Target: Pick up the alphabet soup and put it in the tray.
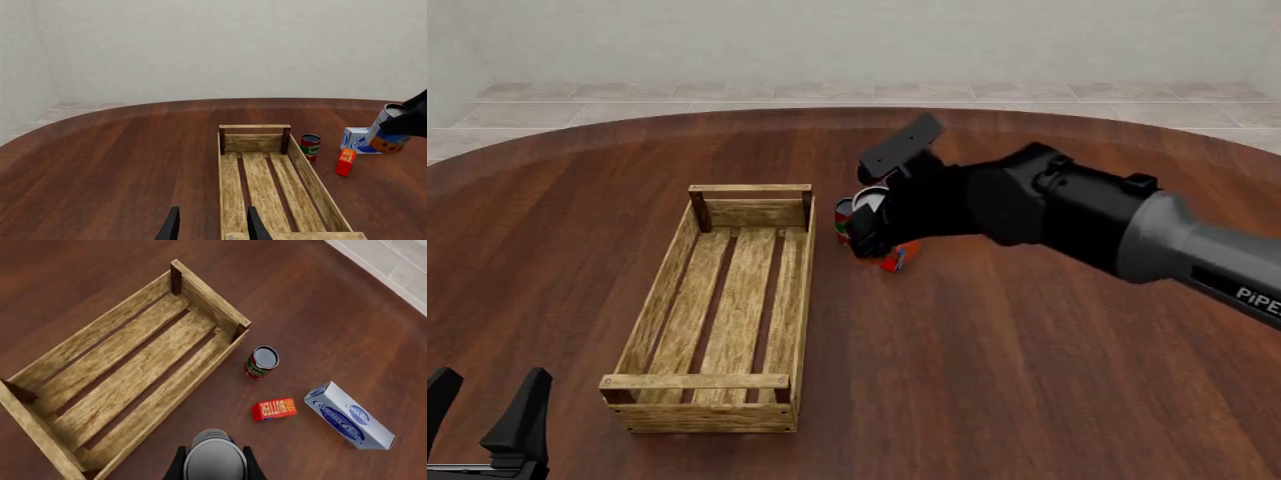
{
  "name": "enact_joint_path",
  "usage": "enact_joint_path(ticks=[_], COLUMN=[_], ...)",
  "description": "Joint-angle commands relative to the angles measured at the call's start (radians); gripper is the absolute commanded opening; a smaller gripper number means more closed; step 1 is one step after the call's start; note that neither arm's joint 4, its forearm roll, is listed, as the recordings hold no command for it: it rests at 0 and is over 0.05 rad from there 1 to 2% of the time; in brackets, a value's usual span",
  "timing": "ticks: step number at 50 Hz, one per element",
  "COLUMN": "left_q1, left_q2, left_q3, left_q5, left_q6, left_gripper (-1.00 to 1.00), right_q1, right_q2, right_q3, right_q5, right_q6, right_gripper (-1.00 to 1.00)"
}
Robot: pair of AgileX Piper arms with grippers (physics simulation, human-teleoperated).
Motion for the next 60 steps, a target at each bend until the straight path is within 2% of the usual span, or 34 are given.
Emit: enact_joint_path(ticks=[1, 28, 60], left_q1=[0.000, 0.000, 0.000], left_q2=[0.000, 0.000, 0.000], left_q3=[0.000, 0.000, 0.000], left_q5=[0.000, 0.000, 0.000], left_q6=[0.000, 0.000, 0.000], left_gripper=[1.00, 1.00, 1.00], right_q1=[0.083, 0.220, 0.326], right_q2=[-0.012, 0.080, 0.260], right_q3=[-0.045, -0.127, -0.224], right_q5=[0.021, 0.008, -0.034], right_q6=[0.038, 0.057, 0.086], right_gripper=[-1.00, -1.00, -1.00])
